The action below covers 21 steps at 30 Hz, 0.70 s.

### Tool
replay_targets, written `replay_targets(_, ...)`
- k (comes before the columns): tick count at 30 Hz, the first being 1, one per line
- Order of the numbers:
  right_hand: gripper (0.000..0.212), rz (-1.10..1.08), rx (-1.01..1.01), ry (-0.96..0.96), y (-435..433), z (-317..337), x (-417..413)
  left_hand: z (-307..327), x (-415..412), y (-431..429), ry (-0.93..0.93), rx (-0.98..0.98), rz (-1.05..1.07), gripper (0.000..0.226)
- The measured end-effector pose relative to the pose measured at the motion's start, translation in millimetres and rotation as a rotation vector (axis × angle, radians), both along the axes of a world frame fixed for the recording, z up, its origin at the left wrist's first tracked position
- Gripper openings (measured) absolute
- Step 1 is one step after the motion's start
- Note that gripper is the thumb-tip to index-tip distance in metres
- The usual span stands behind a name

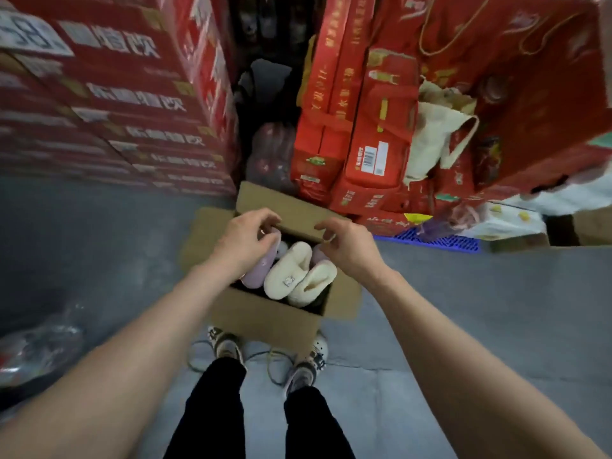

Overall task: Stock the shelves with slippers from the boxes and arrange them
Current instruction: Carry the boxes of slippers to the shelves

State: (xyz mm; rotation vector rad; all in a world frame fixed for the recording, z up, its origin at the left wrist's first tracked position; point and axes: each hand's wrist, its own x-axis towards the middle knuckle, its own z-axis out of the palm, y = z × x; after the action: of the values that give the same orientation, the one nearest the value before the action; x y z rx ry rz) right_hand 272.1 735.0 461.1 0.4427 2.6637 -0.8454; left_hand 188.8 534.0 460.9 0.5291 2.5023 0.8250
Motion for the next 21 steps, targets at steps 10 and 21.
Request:
replay_targets(10, 0.036, 0.097, -0.115, -0.129, -54.8, -168.0, 14.8, -171.8, 59.3, -70.5, -0.16, -0.026, 0.378, 0.031)
replay_targets(21, 0.034, 0.272, -0.211, -0.31, -105.6, -347.3, 39.7, -354.5, 144.5, -105.9, -0.423, -0.059, 0.678, 0.052)
